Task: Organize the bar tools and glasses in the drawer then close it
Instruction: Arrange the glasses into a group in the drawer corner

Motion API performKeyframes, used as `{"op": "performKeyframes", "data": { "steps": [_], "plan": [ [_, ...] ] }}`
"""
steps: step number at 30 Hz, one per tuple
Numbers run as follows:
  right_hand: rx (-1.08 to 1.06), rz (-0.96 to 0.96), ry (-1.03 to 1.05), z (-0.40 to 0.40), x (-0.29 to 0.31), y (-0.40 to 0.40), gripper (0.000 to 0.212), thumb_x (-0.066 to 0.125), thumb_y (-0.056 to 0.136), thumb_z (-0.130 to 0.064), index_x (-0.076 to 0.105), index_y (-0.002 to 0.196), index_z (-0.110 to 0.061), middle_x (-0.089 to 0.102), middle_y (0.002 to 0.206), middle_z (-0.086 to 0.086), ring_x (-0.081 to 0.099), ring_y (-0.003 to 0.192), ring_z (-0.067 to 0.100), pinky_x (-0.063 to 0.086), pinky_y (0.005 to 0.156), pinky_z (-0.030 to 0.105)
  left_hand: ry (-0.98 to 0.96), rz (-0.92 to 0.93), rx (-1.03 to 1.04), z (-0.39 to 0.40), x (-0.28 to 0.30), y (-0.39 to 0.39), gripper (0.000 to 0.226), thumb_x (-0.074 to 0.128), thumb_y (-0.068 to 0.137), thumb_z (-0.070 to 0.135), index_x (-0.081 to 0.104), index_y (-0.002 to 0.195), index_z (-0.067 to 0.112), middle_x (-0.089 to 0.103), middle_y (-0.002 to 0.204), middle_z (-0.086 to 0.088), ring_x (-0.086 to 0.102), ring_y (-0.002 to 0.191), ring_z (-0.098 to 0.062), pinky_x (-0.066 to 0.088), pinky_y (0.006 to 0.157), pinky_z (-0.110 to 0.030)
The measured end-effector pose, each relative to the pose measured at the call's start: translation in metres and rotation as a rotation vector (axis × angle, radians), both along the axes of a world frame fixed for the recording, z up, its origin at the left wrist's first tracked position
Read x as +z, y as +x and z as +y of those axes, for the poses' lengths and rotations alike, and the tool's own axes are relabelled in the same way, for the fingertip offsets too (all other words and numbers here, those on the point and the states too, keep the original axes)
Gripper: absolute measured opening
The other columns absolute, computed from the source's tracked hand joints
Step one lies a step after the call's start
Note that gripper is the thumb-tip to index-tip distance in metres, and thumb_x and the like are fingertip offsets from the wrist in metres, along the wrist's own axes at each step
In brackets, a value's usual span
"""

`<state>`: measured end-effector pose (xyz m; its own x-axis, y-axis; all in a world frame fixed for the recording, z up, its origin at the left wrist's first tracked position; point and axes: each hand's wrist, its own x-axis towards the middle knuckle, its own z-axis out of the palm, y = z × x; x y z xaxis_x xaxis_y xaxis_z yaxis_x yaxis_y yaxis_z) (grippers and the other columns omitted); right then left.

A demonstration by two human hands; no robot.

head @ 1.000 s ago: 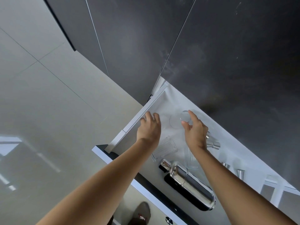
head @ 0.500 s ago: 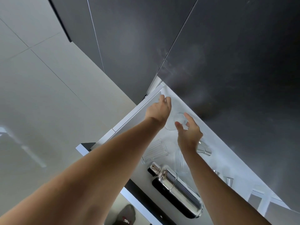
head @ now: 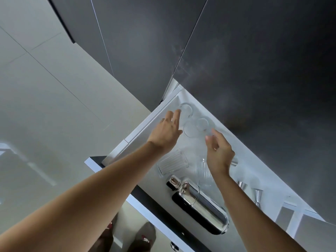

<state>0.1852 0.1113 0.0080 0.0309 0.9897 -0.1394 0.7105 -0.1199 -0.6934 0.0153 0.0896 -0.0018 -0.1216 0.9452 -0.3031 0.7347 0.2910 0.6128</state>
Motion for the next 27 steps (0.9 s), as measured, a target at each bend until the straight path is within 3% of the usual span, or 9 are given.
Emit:
{"op": "performKeyframes", "data": {
  "steps": [2,5,7,12,17,23,27],
  "plan": [
    [0.001,-0.101,-0.040,-0.016,-0.005,0.028,0.027,0.061,0.089,-0.010,0.065,0.114,-0.003,0.071,0.112,0.013,0.066,0.105,0.027,0.042,0.080,0.003,-0.157,-0.063,-0.018,-0.026,-0.005,-0.001,0.055,0.054,0.095,0.030,0.027,0.141,0.014,0.045,0.132,-0.014,0.057,0.110,-0.034,0.051,0.090,-0.047],
    [0.025,-0.273,-0.219,-0.042,-0.017,0.062,0.036,0.064,0.087,-0.022,0.060,0.119,-0.005,0.067,0.120,0.014,0.062,0.112,0.030,0.047,0.090,0.029,-0.437,-0.096,-0.106,-0.058,-0.021,-0.003,0.062,0.057,0.092,0.038,0.029,0.141,0.014,0.043,0.135,-0.013,0.049,0.121,-0.031,0.047,0.095,-0.044],
    [0.051,-0.304,-0.296,-0.052,-0.019,0.070,0.049,0.064,0.085,-0.034,0.055,0.125,-0.006,0.064,0.124,0.015,0.059,0.115,0.030,0.046,0.094,0.035,-0.505,-0.164,-0.071,-0.066,-0.028,-0.002,0.064,0.056,0.091,0.043,0.031,0.142,0.013,0.043,0.138,-0.013,0.047,0.124,-0.030,0.044,0.098,-0.042],
    [0.090,-0.260,-0.470,-0.054,-0.018,0.059,0.075,0.074,0.076,-0.041,0.041,0.135,-0.010,0.061,0.123,0.011,0.056,0.116,0.028,0.042,0.098,0.038,-0.538,-0.224,-0.170,-0.062,-0.029,0.004,0.078,0.066,0.083,0.048,0.031,0.143,0.013,0.046,0.138,-0.011,0.044,0.127,-0.028,0.040,0.103,-0.041],
    [0.060,-0.210,-0.503,-0.057,-0.022,0.051,0.067,0.075,0.076,-0.032,0.041,0.130,-0.012,0.063,0.117,0.014,0.058,0.108,0.028,0.041,0.086,0.030,-0.548,-0.154,-0.224,-0.063,-0.027,0.013,0.065,0.066,0.083,0.039,0.039,0.135,0.012,0.043,0.129,-0.010,0.040,0.121,-0.027,0.039,0.097,-0.037],
    [0.210,-0.285,-0.459,-0.057,-0.009,0.042,0.066,0.065,0.085,-0.029,0.030,0.140,-0.016,0.042,0.123,0.024,0.042,0.090,0.022,0.036,0.076,0.028,-0.446,-0.079,-0.175,-0.067,-0.012,0.008,0.056,0.059,0.091,0.032,0.034,0.135,0.006,0.033,0.130,-0.014,0.053,0.112,-0.036,0.046,0.092,-0.043],
    [0.233,-0.321,-0.366,-0.050,0.001,0.032,0.063,0.069,0.082,-0.030,0.039,0.136,-0.015,0.046,0.124,0.022,0.052,0.100,0.030,0.044,0.082,0.033,-0.327,0.034,-0.139,-0.063,0.001,-0.004,0.051,0.059,0.092,0.028,0.039,0.132,0.004,0.033,0.130,-0.013,0.051,0.113,-0.034,0.049,0.096,-0.042]
  ]
}}
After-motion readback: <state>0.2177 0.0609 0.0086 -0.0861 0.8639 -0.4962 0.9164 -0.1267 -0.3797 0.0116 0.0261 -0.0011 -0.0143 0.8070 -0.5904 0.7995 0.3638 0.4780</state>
